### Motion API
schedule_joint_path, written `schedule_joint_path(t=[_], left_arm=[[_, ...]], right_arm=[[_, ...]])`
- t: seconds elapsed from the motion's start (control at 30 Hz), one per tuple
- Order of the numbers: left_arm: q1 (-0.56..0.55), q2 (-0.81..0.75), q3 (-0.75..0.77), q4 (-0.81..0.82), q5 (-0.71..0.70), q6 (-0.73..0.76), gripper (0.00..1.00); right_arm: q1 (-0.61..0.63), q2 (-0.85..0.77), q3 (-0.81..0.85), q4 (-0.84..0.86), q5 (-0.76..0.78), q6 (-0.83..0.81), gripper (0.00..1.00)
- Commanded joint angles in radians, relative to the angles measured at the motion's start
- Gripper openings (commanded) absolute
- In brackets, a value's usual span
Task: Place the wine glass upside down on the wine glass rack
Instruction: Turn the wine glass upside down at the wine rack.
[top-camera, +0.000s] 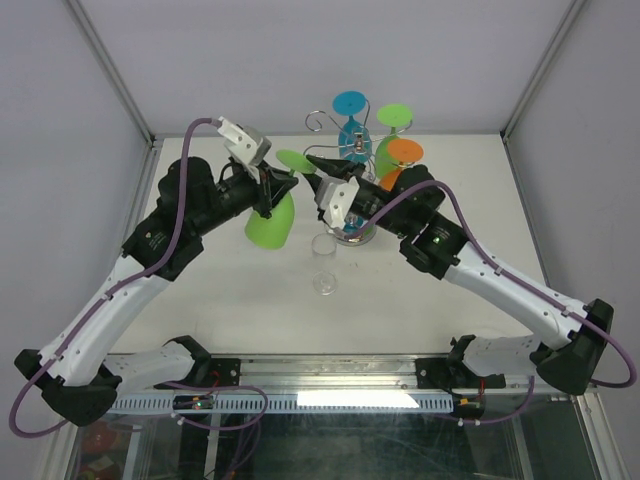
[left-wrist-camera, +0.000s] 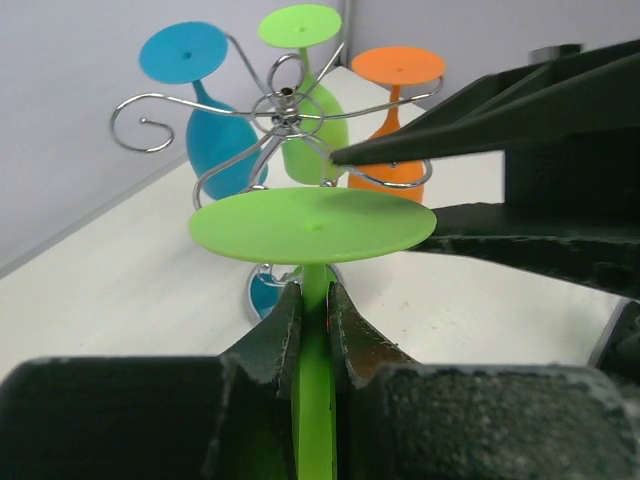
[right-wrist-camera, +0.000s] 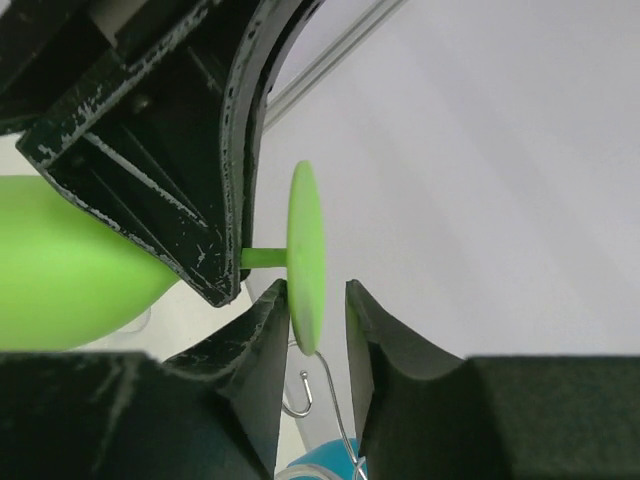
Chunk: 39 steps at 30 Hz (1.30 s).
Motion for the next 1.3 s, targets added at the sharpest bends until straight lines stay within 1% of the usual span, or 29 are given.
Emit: schedule_joint_path(t=[0.0,0.07,0.17,0.27,0.33,0.4,0.5,0.6,0.63,0.73,0.93,1.1,1.27], left_arm=[[0.008,-0.021,-0.007,0.067,-0.099,-0.003,0.00],[0.009,-0.023,-0.014,0.075,-0.127,-0.006,0.00],[0.014,-0.025,-0.023,0.098,-0.154,-0.011,0.00],[0.043,-0.012,-0.019,0.124,-0.142,-0.018,0.00],[0.081,0.002,-0.016,0.141,-0.111,-0.029,0.00],[0.134,0.018,-0.013,0.157,-0.038,-0.050,0.00],[0.212,0.032,-0.013,0.191,0.023,-0.077,0.00],[0.263,0.041,-0.008,0.222,0.044,-0.083,0.00],[0.271,0.045,-0.005,0.229,0.044,-0.078,0.00],[0.290,0.055,-0.003,0.257,0.046,-0.065,0.00],[0.335,0.063,-0.030,0.363,0.061,-0.035,0.00],[0.414,0.100,-0.050,0.462,0.167,-0.061,0.00],[0.505,0.141,-0.080,0.590,0.282,-0.101,0.00]], right_arm=[[0.005,-0.056,0.000,0.106,0.040,0.098,0.35],[0.005,-0.067,-0.023,0.127,0.061,0.140,0.42],[0.005,-0.083,-0.067,0.175,0.096,0.208,0.46],[0.004,-0.093,-0.111,0.199,0.144,0.294,0.51],[0.004,-0.103,-0.144,0.220,0.170,0.370,0.55],[0.005,-0.127,-0.190,0.262,0.176,0.470,0.57],[0.005,-0.159,-0.237,0.280,0.192,0.592,0.61],[0.005,-0.192,-0.258,0.245,0.214,0.658,0.66],[0.005,-0.208,-0.265,0.229,0.214,0.658,0.66],[0.004,-0.255,-0.272,0.186,0.245,0.734,0.69],[0.005,-0.318,-0.233,0.029,0.277,0.764,0.71],[0.005,-0.343,-0.181,-0.127,0.292,0.773,0.72],[0.004,-0.370,-0.158,-0.221,0.275,0.744,0.73]])
